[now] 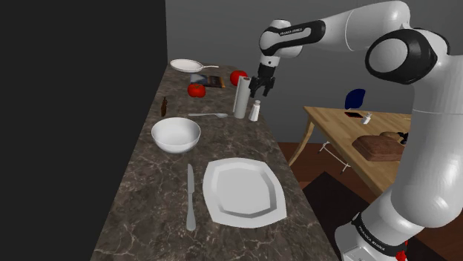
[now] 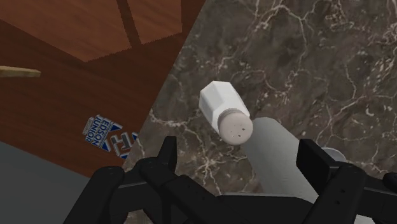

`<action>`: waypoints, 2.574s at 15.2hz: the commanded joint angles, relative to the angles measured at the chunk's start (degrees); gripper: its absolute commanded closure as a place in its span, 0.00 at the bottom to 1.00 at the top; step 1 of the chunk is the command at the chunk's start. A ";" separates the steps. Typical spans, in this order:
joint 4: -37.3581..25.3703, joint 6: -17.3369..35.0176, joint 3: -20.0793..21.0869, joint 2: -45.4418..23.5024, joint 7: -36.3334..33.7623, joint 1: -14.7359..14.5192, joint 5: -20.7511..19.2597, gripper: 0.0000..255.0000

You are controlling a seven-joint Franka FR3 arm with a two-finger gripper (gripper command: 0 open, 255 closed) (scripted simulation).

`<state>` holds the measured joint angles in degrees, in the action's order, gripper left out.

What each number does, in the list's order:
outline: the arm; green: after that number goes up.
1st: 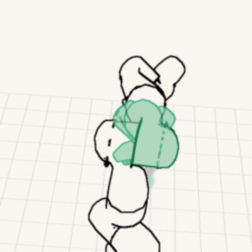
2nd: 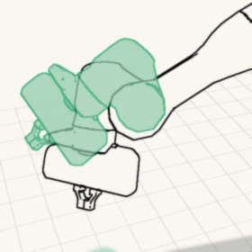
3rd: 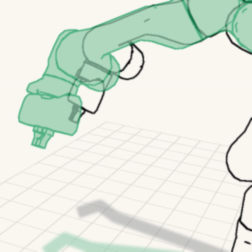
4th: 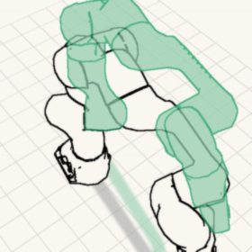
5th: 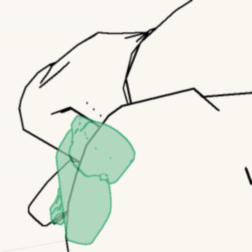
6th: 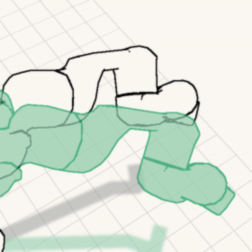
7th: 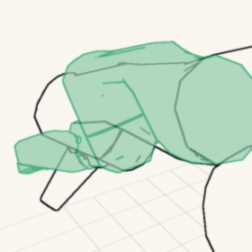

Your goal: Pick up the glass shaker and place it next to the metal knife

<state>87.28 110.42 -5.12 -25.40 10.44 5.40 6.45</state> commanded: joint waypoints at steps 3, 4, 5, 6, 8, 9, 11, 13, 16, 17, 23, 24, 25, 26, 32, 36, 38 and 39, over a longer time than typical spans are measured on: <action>0.62 2.16 0.13 -1.52 0.14 -0.04 0.20 0.00; 1.12 2.84 0.16 -1.70 0.17 -0.07 0.24 0.00; 1.55 3.50 0.18 -1.93 0.20 -0.09 0.28 0.00; 2.24 4.54 0.23 -2.29 0.25 -0.13 0.35 0.00; 2.24 4.54 0.23 -2.29 0.25 -0.13 0.35 0.00; 2.24 4.54 0.23 -2.29 0.25 -0.13 0.35 0.00; 2.24 4.54 0.23 -2.29 0.25 -0.13 0.35 0.00; 2.24 4.54 0.23 -2.29 0.25 -0.13 0.35 0.00; 2.24 4.54 0.23 -2.28 0.25 -0.13 0.35 1.00; 2.24 4.54 0.23 -2.28 0.25 -0.13 0.35 1.00; 2.20 4.51 0.23 -2.31 0.24 -0.14 0.35 1.00; 2.24 4.54 0.23 -2.29 0.25 -0.13 0.35 1.00; 1.87 3.90 0.21 -2.02 0.19 -0.14 0.30 1.00; 1.49 3.26 0.19 -1.76 0.13 -0.14 0.25 1.00; -1.22 -0.71 0.09 -0.47 -0.24 -0.12 0.01 1.00; -3.35 -3.47 0.04 0.17 -0.47 -0.09 -0.13 1.00; -4.53 -4.88 0.01 0.41 -0.59 -0.07 -0.19 1.00; -5.14 -5.60 0.00 0.51 -0.64 -0.05 -0.21 1.00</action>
<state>82.88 105.67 -5.11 -24.98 9.86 5.34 6.26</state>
